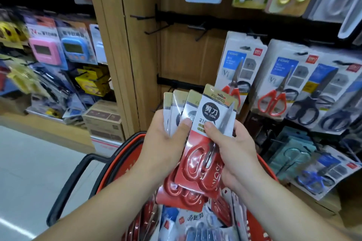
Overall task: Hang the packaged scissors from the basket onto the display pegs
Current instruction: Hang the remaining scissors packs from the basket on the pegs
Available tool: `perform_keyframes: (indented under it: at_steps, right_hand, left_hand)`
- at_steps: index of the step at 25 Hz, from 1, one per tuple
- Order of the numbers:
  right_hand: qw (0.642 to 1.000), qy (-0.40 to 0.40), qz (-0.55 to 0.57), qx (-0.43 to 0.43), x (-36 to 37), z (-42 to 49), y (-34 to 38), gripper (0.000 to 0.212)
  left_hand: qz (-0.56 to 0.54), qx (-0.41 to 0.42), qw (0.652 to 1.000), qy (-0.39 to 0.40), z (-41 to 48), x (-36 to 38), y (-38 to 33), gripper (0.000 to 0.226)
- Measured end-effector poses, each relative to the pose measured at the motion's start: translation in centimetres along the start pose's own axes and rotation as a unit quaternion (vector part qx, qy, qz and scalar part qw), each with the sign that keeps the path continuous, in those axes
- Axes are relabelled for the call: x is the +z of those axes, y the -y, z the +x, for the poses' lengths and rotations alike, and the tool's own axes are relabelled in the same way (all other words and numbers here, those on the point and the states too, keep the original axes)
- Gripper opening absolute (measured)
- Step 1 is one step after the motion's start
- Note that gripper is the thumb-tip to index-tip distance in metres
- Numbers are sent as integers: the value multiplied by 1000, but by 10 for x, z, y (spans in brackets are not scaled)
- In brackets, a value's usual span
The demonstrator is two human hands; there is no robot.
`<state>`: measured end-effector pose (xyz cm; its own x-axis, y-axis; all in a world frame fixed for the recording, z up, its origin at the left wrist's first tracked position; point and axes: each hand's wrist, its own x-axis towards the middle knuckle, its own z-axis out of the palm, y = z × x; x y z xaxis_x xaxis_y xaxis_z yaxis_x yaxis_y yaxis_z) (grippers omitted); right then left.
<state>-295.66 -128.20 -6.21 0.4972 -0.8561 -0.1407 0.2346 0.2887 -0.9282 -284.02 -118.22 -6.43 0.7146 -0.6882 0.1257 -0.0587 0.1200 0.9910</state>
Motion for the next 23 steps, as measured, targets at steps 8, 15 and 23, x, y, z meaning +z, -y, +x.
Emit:
perform_keyframes:
  at_steps: [8,15,23]
  right_hand:
    - [990,7,-79,-119,14,33,24,44]
    - [929,-11,-250,-271,25,46,39,101]
    - [908,-8,-312,-279,79,94,48,98]
  left_hand:
    - [-45,-4,998,-43,56,-6,-12,18]
    - [-51,62,986,-144,86,-40,-17,16]
    - [-89,69,985,-131,88,-66,-24,17]
